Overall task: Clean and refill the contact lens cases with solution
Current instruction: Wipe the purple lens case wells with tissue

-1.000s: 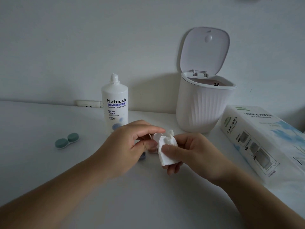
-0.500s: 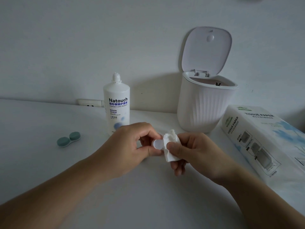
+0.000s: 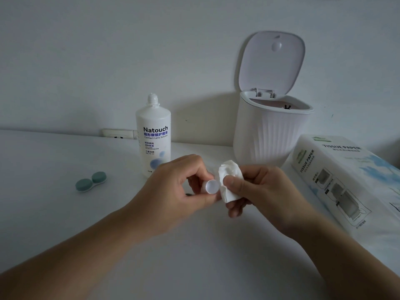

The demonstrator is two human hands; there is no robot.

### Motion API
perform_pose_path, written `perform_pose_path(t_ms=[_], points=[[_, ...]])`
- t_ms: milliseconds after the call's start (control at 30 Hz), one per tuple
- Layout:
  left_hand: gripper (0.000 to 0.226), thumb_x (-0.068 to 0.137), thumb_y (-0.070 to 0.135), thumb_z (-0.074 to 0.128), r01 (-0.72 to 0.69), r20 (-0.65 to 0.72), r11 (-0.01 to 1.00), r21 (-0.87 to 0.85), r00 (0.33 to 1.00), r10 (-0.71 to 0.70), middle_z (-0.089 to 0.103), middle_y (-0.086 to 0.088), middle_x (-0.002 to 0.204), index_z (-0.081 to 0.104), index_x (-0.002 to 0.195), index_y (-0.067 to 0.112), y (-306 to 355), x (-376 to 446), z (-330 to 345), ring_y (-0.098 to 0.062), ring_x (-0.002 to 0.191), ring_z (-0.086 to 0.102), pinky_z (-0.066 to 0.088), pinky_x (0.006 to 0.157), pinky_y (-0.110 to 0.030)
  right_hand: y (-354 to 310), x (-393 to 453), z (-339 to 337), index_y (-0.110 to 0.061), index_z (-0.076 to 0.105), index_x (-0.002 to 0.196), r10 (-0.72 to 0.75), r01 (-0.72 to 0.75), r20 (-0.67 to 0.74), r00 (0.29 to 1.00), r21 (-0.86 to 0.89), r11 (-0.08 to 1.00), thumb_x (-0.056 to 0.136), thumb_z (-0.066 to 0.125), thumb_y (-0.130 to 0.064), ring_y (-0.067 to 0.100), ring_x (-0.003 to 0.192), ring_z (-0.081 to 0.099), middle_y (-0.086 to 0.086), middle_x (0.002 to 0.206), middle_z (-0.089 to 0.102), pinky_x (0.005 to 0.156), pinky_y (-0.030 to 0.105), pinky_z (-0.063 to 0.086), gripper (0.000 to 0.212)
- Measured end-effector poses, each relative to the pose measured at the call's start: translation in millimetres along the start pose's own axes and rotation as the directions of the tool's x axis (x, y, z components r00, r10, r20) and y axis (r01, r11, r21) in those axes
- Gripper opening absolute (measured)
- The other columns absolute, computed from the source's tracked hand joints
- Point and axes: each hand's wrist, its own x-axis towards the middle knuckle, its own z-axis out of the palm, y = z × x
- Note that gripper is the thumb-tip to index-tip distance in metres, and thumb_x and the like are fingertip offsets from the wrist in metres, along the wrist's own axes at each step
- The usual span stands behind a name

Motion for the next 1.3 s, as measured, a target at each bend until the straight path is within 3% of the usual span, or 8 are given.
perform_pose_path(t_ms=[267,400,600,767,933,1067,1200,1300], points=[[0.021,0.076,0.030,0.081,0.082,-0.155,0.996,-0.043,0.984,-0.088,0.067,0.018,0.073,0.062,0.080,0.023,-6.4,4.6,-7.9,-0.006,0.068,0.060,0.044,0.065,-0.011,11.5,8.3,-18.2,-0.013,0.072,0.076,-0.172,0.061,-0.367,0.914,-0.293,0.954,0.094,0.067,-0.026,0.012,0.048,0.060,0.007,0.061,0.069,0.050,0.020,0.050,0.022],[0.022,0.078,0.023,0.083,0.151,-0.122,0.981,-0.121,0.979,-0.166,0.066,0.017,0.067,0.061,0.079,0.021,-11.5,5.4,-9.0,0.001,0.060,0.057,0.041,0.059,-0.009,22.5,9.2,-32.6,-0.008,0.063,0.074,-0.189,-0.069,-0.353,0.917,-0.604,0.794,0.094,0.065,-0.031,0.004,0.046,0.041,0.006,0.061,0.056,0.048,0.016,0.035,0.030],[0.022,0.083,0.010,0.081,0.201,-0.064,0.955,-0.217,0.974,-0.219,0.071,0.016,0.065,0.059,0.080,0.013,-10.6,6.4,-7.7,0.003,0.057,0.064,0.043,0.049,-0.008,20.5,1.2,-55.8,-0.024,0.065,0.078,-0.235,-0.146,-0.270,0.934,-0.887,0.439,0.096,0.062,-0.035,0.008,0.065,0.053,-0.009,0.077,0.055,0.059,0.030,0.046,0.022],[0.022,0.082,0.015,0.082,0.238,-0.047,0.951,-0.195,0.967,-0.252,0.072,0.014,0.066,0.060,0.080,0.012,-9.6,7.0,-6.4,0.003,0.057,0.063,0.042,0.049,-0.008,12.0,-10.5,-71.2,-0.026,0.057,0.065,-0.017,-0.316,-0.335,0.942,-0.903,0.291,0.092,0.058,-0.050,0.006,0.060,0.056,-0.006,0.066,0.058,0.054,0.033,0.045,0.037],[0.020,0.085,0.019,0.080,0.266,0.016,0.942,-0.205,0.963,-0.268,0.076,0.009,0.071,0.060,0.083,0.013,-7.8,5.6,-7.0,0.001,0.060,0.066,0.045,0.051,-0.012,-0.4,-8.1,-70.0,-0.033,0.067,0.113,-0.016,-0.397,-0.409,0.913,-0.895,0.206,0.087,0.058,-0.063,0.012,0.086,0.060,-0.016,0.089,0.056,0.069,0.031,0.045,0.041],[0.022,0.087,0.019,0.079,0.267,0.058,0.925,-0.270,0.964,-0.261,0.078,0.006,0.076,0.060,0.086,0.010,-8.1,7.0,-7.7,-0.008,0.069,0.075,0.051,0.055,-0.022,-14.9,1.7,-47.1,-0.040,0.067,0.112,-0.233,-0.080,-0.205,0.951,-0.887,0.454,0.079,0.057,-0.066,-0.001,0.066,0.054,-0.017,0.084,0.056,0.058,0.017,0.039,0.043],[0.017,0.085,0.022,0.081,0.261,0.040,0.927,-0.270,0.965,-0.261,0.078,0.003,0.077,0.064,0.084,0.020,-14.8,8.3,-7.9,-0.012,0.070,0.074,0.054,0.058,-0.024,-21.9,16.7,-22.4,-0.045,0.064,0.117,0.051,-0.034,0.009,0.999,-0.623,0.782,0.070,0.070,-0.070,0.002,0.069,0.066,-0.018,0.091,0.071,0.070,0.024,0.058,0.054],[0.016,0.083,0.026,0.082,0.257,0.021,0.926,-0.276,0.965,-0.262,0.077,0.001,0.076,0.066,0.082,0.026,-14.7,8.4,-7.5,-0.008,0.068,0.072,0.052,0.056,-0.021,-14.8,20.4,-10.3,-0.037,0.072,0.110,0.031,-0.037,-0.021,0.999,-0.461,0.887,0.071,0.074,-0.051,0.005,0.071,0.070,-0.011,0.085,0.076,0.073,0.019,0.057,0.041]])
